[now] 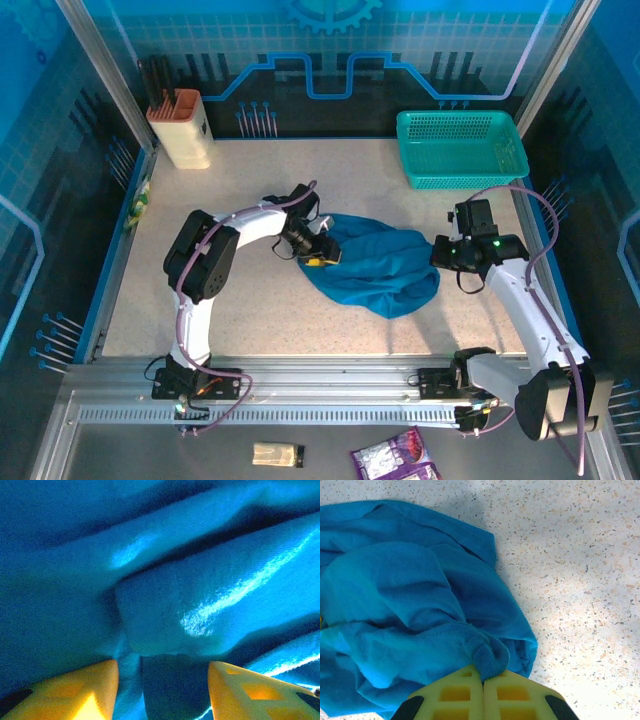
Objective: Fold the inside-out t-shirt
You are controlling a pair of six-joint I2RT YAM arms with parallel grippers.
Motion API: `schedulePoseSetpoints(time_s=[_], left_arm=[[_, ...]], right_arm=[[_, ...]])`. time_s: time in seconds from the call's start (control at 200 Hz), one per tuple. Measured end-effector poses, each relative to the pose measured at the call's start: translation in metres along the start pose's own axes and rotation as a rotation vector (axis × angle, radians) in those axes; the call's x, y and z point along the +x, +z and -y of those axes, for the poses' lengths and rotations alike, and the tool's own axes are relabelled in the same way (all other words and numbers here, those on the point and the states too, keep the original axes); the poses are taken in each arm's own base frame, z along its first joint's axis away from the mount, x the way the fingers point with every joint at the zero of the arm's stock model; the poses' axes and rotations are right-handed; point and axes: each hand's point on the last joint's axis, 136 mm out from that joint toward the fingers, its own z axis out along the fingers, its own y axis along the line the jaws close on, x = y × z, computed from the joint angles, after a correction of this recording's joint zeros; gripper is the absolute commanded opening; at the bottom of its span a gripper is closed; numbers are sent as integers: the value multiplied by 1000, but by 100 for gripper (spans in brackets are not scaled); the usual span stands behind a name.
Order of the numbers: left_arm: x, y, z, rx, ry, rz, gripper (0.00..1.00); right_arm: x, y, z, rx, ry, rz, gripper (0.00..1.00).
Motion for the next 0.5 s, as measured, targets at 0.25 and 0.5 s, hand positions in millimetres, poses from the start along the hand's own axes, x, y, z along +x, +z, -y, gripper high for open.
schedulePoseSetpoints(time_s=[0.25, 0.5], left_arm=[[13, 1, 14, 79, -16, -31, 50], [24, 1, 39, 159, 16, -57, 54]], right_arm=[[-2, 0, -3, -18, 0, 6, 0], [-3, 0, -5, -27, 0, 8, 0]])
